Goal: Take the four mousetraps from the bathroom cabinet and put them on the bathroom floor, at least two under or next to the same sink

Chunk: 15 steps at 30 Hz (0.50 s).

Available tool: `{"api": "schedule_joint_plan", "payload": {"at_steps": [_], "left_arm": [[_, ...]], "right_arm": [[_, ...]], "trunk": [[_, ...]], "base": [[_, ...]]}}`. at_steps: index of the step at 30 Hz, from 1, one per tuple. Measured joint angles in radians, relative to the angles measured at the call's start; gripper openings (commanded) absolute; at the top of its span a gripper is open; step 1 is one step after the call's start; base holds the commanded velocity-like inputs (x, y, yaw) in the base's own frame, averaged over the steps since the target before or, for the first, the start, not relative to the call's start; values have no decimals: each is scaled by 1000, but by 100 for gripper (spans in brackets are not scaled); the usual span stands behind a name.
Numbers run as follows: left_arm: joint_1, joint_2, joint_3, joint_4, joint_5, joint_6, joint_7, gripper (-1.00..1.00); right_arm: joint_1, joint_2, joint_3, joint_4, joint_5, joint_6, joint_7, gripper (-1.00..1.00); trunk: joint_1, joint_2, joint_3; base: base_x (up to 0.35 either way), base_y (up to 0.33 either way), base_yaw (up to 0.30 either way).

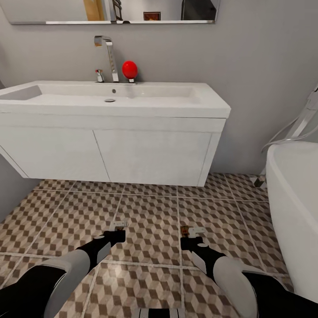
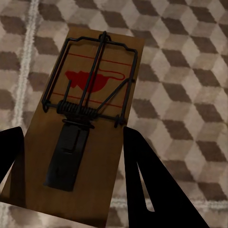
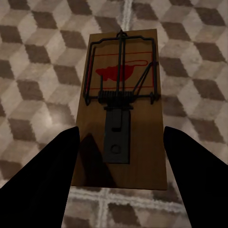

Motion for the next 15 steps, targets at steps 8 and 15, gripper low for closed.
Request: {"api": "schedule_joint_plan", "payload": {"at_steps": [8,15], "left_arm": [[0,0,0,0,0,-1,0,-100],[0,0,0,0,0,0,0,-100]], "right_arm": [[0,0,0,0,0,0,0,-100],[0,-1,0,0,0,0,0,-100]], "trunk": [[0,0,0],[1,0,-4]], "base": [[0,0,0],[0,0,0]]}}
